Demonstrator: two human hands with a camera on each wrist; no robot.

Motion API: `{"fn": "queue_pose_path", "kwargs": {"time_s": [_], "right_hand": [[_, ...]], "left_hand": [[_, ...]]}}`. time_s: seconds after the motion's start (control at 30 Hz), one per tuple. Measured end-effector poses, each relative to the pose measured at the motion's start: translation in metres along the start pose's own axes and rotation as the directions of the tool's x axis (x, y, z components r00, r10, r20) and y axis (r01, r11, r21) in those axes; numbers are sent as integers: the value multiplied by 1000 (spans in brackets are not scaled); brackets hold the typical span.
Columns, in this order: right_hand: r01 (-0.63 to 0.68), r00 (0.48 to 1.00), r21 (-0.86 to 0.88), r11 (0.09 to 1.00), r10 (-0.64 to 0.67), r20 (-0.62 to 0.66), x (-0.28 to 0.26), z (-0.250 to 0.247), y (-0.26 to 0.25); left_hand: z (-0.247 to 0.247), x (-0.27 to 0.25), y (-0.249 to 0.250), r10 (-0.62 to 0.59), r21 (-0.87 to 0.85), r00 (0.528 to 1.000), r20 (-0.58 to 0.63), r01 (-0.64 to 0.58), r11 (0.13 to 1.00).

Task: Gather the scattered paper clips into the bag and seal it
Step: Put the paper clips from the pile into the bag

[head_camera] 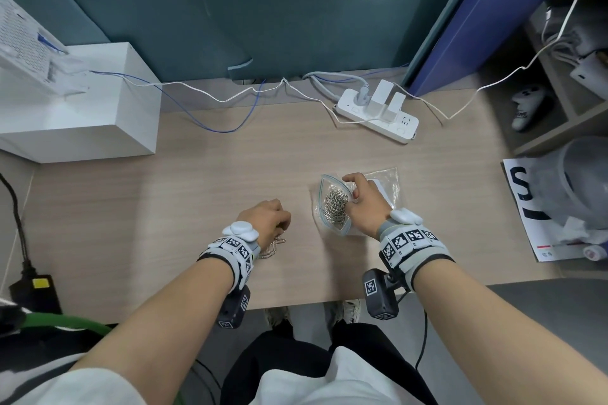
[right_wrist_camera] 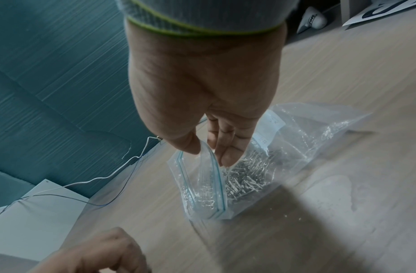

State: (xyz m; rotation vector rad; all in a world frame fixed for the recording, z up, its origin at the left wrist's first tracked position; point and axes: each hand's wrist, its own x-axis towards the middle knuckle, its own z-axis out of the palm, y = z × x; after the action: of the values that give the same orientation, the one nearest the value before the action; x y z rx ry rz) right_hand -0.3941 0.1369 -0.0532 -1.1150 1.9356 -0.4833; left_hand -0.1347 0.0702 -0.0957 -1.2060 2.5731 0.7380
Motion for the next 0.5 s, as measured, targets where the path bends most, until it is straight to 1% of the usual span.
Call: {"fn": "queue_pose_path", "kwargs": {"time_s": [0.17, 0.23, 0.4, 0.5], "right_hand": [[-5, 1000, -8, 1000, 5, -6, 1, 0, -4], [-11, 1000, -8, 1000, 11, -3, 1, 1, -4], [-13, 1000, -3, 1000, 13, -3, 2, 3, -3], [-14, 1000, -3, 1000, 14, -1, 1, 4, -2]], "left_hand": [[-11, -16, -9, -6, 8, 994, 105, 6, 1000], [-12, -19, -10, -5, 7, 992, 127, 4, 1000], [-3, -14, -10, -25, -87, 998, 63, 30, 996], [0, -11, -6, -74, -120, 997, 30, 77, 990]]}}
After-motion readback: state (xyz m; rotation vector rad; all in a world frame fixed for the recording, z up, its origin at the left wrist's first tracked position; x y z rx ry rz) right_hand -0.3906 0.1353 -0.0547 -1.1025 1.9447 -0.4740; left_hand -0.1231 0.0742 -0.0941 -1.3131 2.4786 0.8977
